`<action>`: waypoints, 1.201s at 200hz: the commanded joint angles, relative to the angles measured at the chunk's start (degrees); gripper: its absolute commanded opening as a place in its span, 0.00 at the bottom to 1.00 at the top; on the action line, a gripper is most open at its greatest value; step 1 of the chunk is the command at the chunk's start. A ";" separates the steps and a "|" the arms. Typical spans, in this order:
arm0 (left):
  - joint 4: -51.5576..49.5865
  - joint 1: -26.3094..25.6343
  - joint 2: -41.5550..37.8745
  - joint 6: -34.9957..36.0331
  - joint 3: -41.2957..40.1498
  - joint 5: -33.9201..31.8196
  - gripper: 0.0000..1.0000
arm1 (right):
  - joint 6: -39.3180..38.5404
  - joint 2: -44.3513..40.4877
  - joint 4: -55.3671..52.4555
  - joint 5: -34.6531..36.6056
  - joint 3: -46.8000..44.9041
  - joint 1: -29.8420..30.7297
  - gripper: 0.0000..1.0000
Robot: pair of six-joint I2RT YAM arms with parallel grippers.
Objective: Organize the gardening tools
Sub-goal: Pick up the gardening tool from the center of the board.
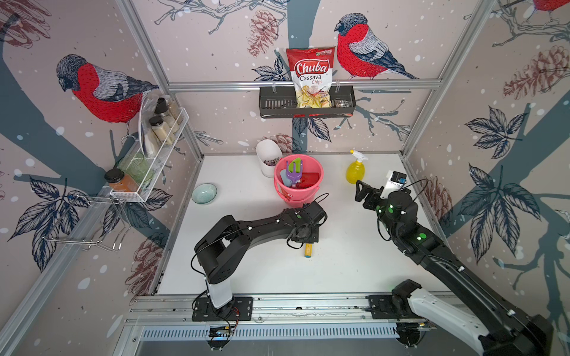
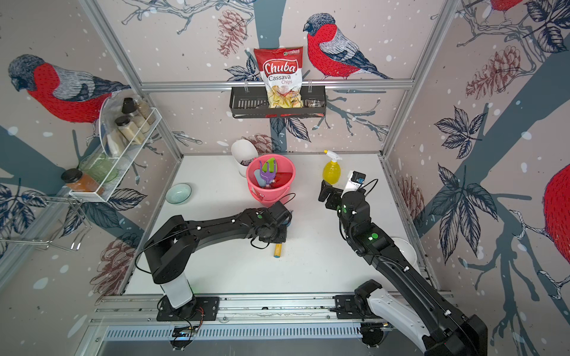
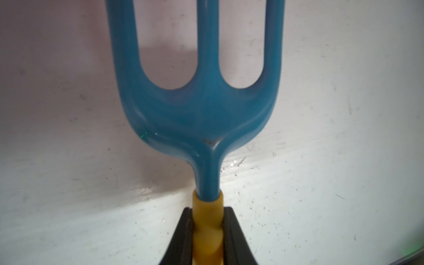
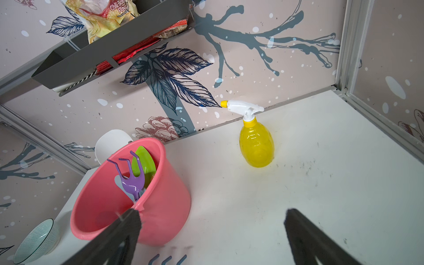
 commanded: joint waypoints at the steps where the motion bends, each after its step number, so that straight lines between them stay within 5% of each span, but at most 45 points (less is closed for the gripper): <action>1: -0.26 -2.33 -1.86 3.12 1.92 -4.96 0.00 | 0.72 -0.44 -0.81 0.34 0.07 -0.26 1.00; 43: 1.47 -6.09 -6.99 10.64 6.37 -15.06 0.00 | 1.11 -1.30 -1.18 0.51 0.34 -0.64 1.00; 111: 24.78 -3.99 -20.12 29.07 2.41 -28.92 0.00 | 2.39 -2.03 0.03 -0.54 -0.53 -0.66 1.00; 163: 43.32 7.54 -22.49 35.85 -2.30 -22.78 0.00 | 2.54 -2.38 0.94 -1.35 -1.06 -0.66 1.00; 240: 63.44 14.08 -17.99 41.04 -8.01 -14.88 0.00 | 2.22 -2.51 1.72 -1.64 -1.59 -0.66 1.00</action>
